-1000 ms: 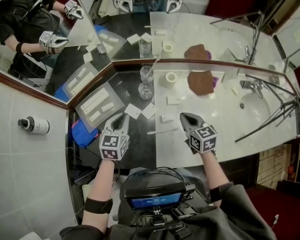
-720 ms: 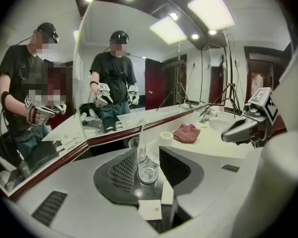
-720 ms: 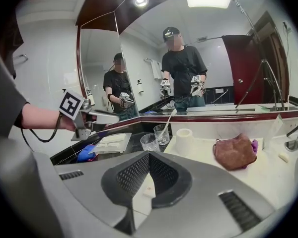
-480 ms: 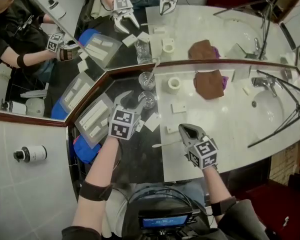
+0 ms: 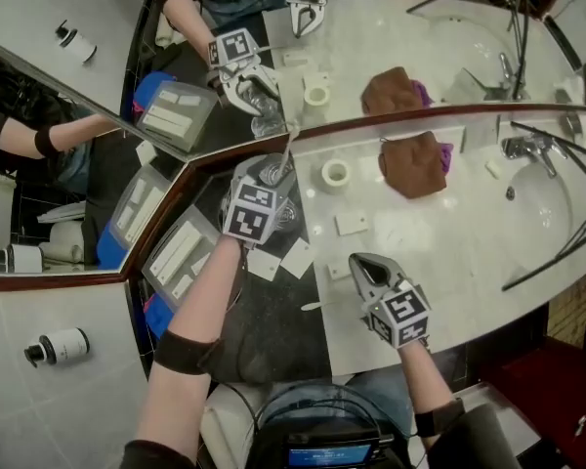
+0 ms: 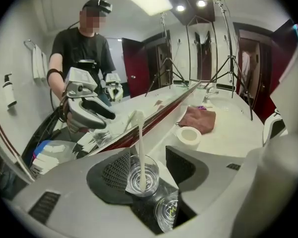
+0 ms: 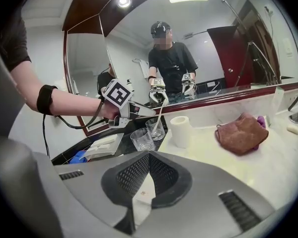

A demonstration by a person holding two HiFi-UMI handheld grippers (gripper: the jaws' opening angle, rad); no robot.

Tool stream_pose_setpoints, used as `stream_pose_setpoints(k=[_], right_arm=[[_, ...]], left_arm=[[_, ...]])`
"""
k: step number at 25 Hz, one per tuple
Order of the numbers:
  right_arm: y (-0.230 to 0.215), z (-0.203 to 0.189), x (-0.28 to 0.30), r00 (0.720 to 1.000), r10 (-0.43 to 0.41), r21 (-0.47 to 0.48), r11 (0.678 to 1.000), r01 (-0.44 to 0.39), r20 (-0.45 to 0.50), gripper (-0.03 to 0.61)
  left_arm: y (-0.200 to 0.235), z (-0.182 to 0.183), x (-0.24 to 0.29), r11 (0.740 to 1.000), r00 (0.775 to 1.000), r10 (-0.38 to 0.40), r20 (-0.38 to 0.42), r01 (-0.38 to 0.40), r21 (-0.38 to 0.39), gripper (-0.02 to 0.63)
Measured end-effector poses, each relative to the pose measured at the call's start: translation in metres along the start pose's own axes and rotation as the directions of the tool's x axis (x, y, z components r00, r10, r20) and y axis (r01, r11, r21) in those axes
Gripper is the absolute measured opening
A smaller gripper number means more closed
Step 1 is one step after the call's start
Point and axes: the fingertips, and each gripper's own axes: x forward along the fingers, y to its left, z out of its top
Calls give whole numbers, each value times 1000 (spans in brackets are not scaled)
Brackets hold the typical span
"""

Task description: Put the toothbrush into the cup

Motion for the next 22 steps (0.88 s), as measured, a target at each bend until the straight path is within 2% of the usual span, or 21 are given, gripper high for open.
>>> stream_pose_setpoints(k=[13,15,16,17,22], right_arm=[[-17,-19,-5,999,-39,63,997,37,22,11],[-17,-19,-7,999,-41,65,997,39,24,11],[-18,-19,-8,999,-43,64,997,41,27,11],[-19,-19,-9,998,-46,63,997,44,30,11],[-24,-21,-17,998,-58,65,996,56,36,11]], left_arm=[[9,-4,47,999,998,-9,-57,11,35,218],[10,-4,50,999,998,5,-58,-2,39,186],[12,-4,50,999,998,21,-53,-19,42,138],[15,-3,50,998,998,38,-46,-36,43,61],[17,0,44,997,998,59,-26,-57,50,46]])
